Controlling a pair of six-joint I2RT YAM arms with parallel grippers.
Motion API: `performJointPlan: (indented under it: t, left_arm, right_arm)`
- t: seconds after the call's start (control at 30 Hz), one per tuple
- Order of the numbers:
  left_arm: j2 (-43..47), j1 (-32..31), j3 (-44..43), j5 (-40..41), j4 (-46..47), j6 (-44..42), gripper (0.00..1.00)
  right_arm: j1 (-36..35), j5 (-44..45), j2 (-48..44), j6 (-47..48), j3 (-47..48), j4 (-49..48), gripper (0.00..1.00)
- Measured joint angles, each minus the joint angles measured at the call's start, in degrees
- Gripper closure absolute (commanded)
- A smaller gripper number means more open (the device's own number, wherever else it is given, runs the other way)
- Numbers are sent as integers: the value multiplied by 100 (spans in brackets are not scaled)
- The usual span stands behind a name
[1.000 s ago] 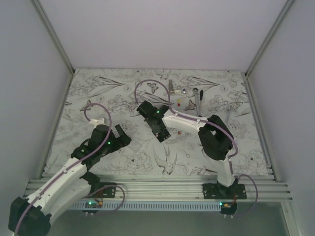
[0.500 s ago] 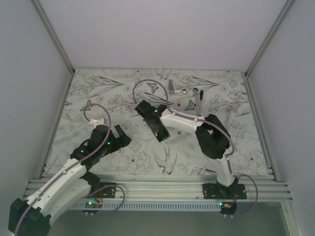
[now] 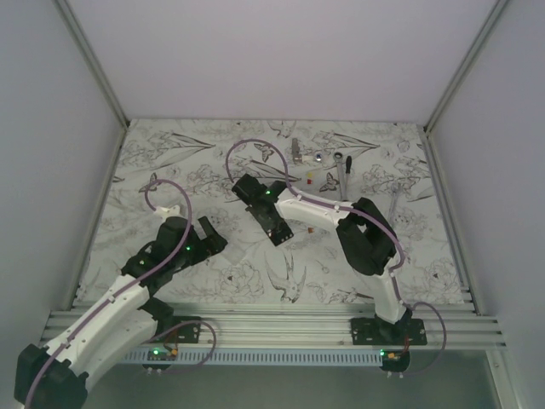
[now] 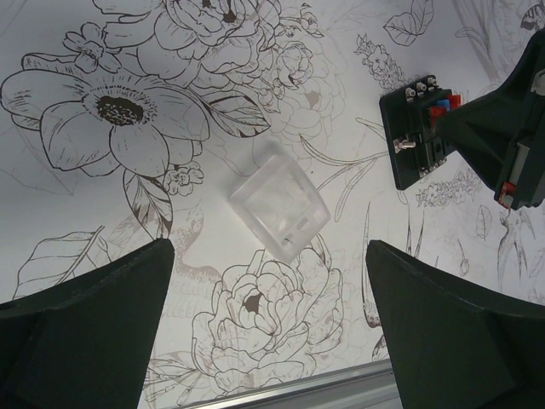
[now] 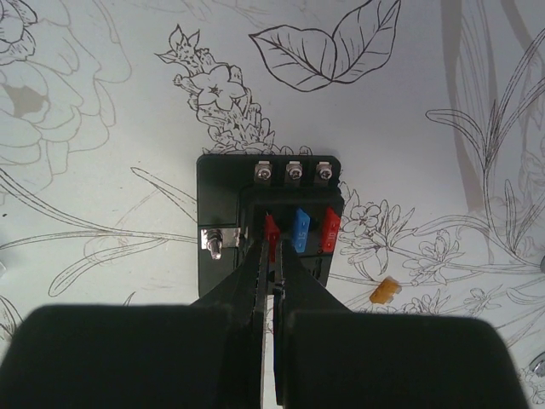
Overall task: Snap on the fuse box
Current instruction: Install the fuse at the fuse box base.
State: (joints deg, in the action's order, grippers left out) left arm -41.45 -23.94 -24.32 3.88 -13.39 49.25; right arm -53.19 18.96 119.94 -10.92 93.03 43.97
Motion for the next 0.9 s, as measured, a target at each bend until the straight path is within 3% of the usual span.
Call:
performJointPlan:
  t: [0.3, 0.57, 0.9]
  left_arm:
    - [59, 0, 0, -83, 0, 61, 0]
    - [61, 0, 0, -122, 0, 87, 0]
    - [101, 0, 0, -127, -4, 92, 0]
  right_arm:
    - [-7, -28, -17, -2, -39, -31, 100]
    - [-33, -35, -433, -24, -664, 177, 100]
    - [-31, -22, -273, -22, -522, 367, 100]
